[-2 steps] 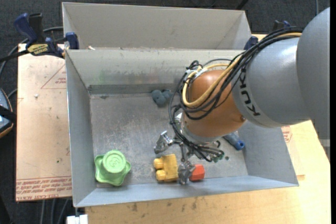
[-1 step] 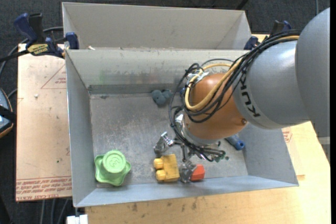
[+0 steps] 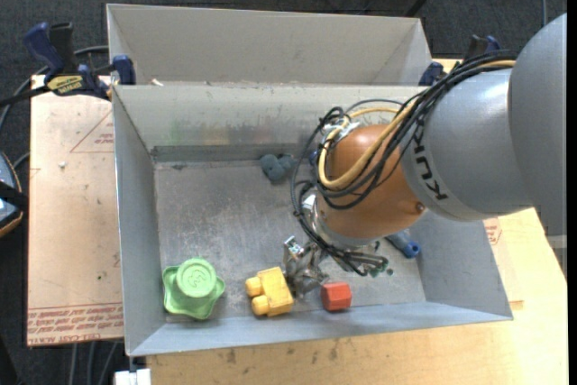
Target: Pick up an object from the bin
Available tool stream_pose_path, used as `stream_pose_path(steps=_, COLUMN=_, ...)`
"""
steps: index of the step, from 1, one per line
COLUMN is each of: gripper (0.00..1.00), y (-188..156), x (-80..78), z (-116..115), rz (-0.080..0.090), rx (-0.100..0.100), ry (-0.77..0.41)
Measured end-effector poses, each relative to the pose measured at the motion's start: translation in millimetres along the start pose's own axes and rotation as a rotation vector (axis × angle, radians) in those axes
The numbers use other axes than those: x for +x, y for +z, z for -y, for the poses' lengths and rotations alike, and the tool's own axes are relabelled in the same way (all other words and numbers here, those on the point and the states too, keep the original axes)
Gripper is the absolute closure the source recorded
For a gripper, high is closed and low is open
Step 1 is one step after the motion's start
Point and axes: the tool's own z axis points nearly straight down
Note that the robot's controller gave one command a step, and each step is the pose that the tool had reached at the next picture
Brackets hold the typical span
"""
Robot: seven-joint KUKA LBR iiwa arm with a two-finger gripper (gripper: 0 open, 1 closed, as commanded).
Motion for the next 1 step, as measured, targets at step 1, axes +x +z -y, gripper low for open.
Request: stream_pose_path(steps=1, gripper=0.0, y=2.0, x=1.9, z=-1.3, rz=-0.006, rx=-0.004, ry=0.0)
